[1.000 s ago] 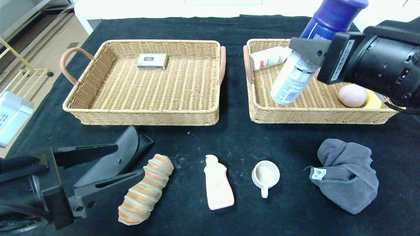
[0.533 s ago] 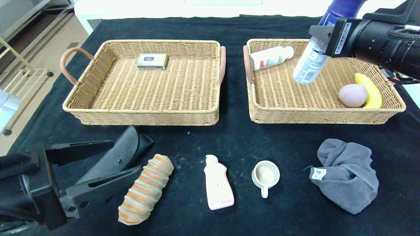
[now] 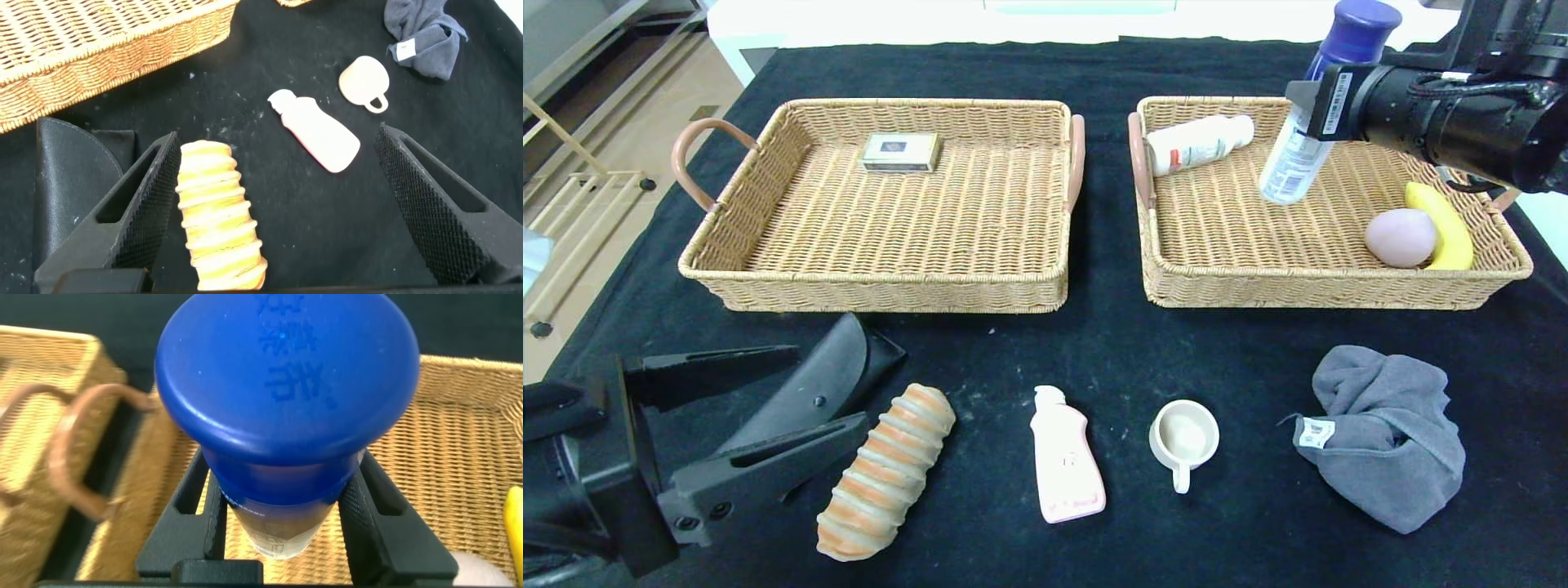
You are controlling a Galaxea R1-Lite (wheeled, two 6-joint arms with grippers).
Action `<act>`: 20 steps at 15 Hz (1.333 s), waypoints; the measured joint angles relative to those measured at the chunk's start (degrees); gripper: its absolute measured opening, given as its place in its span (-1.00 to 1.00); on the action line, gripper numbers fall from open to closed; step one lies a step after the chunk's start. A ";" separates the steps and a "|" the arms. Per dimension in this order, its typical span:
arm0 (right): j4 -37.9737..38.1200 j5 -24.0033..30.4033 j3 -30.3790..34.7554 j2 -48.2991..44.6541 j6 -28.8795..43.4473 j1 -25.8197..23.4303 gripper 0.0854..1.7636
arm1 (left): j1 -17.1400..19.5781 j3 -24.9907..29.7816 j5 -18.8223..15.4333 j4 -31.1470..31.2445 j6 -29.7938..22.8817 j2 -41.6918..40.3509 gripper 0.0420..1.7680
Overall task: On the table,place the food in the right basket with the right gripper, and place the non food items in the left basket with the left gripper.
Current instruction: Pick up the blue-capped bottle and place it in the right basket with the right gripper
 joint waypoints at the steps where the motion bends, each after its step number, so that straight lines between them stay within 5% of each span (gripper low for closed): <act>1: 0.38 -0.05 -1.67 1.43 0.06 -0.59 -0.10 | 0.00 0.00 0.00 0.00 -0.02 -0.06 0.94; 12: 0.88 -0.46 -15.85 13.67 0.23 -3.78 -0.10 | 0.01 0.00 0.00 0.04 -0.02 -0.28 0.94; 20: 1.87 -0.46 -17.09 15.21 0.20 -3.82 -0.10 | 0.00 0.04 -0.02 0.04 -0.02 -0.27 0.94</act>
